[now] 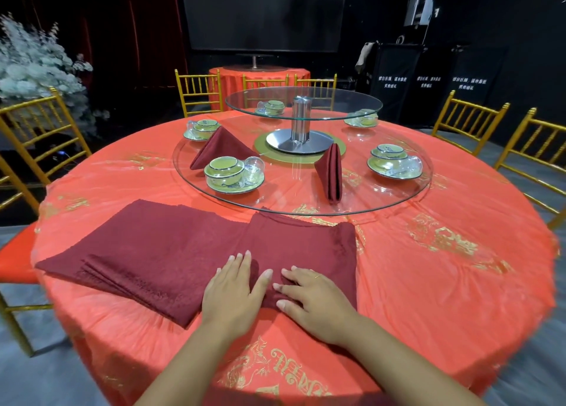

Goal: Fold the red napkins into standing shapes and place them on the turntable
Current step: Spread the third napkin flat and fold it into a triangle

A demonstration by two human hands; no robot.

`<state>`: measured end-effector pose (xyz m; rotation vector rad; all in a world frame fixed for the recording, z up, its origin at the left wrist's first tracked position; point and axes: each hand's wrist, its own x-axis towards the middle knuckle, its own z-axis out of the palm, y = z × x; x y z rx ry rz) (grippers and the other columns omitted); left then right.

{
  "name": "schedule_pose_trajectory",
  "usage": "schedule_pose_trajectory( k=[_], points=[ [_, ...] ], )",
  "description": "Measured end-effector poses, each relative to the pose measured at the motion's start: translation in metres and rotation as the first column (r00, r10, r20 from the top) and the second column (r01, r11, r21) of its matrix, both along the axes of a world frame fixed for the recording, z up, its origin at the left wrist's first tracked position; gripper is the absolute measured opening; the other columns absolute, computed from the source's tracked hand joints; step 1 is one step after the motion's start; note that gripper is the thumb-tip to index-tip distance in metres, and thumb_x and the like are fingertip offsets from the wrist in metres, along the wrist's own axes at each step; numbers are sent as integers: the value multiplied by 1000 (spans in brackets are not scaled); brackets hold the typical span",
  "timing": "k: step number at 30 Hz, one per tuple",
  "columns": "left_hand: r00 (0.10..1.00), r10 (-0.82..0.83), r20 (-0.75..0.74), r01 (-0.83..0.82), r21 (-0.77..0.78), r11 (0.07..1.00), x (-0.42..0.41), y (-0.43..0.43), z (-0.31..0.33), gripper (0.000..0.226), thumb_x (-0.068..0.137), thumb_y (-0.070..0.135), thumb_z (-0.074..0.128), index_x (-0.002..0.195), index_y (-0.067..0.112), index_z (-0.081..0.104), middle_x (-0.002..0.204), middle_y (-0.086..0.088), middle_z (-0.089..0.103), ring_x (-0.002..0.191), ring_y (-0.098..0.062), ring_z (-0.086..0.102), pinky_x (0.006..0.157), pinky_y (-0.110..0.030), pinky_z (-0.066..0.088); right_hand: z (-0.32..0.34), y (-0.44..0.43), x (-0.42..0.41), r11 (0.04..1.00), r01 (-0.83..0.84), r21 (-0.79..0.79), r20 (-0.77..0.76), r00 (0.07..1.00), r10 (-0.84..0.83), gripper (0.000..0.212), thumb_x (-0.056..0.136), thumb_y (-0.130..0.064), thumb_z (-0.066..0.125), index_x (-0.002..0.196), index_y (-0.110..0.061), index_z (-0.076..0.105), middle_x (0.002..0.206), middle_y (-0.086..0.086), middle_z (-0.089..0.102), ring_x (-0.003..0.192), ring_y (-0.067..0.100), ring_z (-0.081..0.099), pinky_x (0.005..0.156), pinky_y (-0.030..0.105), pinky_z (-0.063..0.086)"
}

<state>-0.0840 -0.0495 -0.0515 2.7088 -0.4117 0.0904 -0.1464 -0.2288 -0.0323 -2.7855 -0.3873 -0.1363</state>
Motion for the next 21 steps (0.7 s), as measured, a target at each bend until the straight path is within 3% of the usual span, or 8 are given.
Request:
schedule_pose_trajectory(
  k=[3,6,11,15,16,18,20,21],
  points=[
    [1000,-1,-31,0,-47,999,-2,1,5,77,88,68,12,153,25,12,159,4,18,147,-8,7,118,-30,7,1,-1,1,991,44,126,11,999,-46,36,99,-35,41,131,-25,56,143,-4,47,138,11,33,114,27,22],
    [1000,-19,-7,19,-11,1000,-7,4,9,83,84,72,8,153,26,8,159,4,20,147,-8,9,118,-30,10,5,-12,-1,938,252,239,105,953,-283,28,98,-29,45,115,-22,66,117,-1,67,115,18,56,94,31,41],
    [996,-58,72,44,185,982,-16,11,7,81,84,75,9,153,33,7,160,3,15,147,-11,8,119,-35,11,18,-58,-9,766,609,205,207,738,-642,23,93,-24,50,111,-24,64,99,7,71,94,31,63,70,35,44],
    [993,-44,107,2,368,930,-27,11,12,80,82,79,3,147,40,30,156,2,28,144,-14,21,116,-45,11,30,-101,-26,599,785,160,162,577,-800,40,84,-22,54,123,-19,49,95,10,68,89,33,64,64,36,42],
    [990,-37,137,-19,388,922,-30,10,16,84,79,79,1,142,40,40,148,0,42,138,-16,34,112,-48,16,31,-106,-31,567,812,141,160,546,-822,46,80,-18,56,125,-16,47,99,11,66,91,34,63,65,37,42],
    [971,-53,232,-35,359,933,-35,7,23,81,79,75,9,119,33,66,110,-3,67,105,-24,60,95,-50,33,31,-108,-40,559,823,104,219,529,-820,57,71,-10,62,126,-9,49,105,16,60,96,38,57,74,42,44],
    [929,-90,358,-41,342,939,-39,5,26,72,80,70,24,90,22,76,71,-4,63,70,-29,60,74,-43,36,27,-103,-46,640,762,100,314,586,-747,63,64,-3,68,126,-8,56,108,18,56,101,40,54,85,48,42],
    [920,-81,384,-56,333,941,-39,3,29,70,80,69,27,83,19,76,64,-5,59,64,-29,57,69,-41,33,25,-101,-47,708,699,101,340,645,-684,61,64,-3,69,124,-10,59,115,17,57,107,40,52,91,50,40]
  ],
)
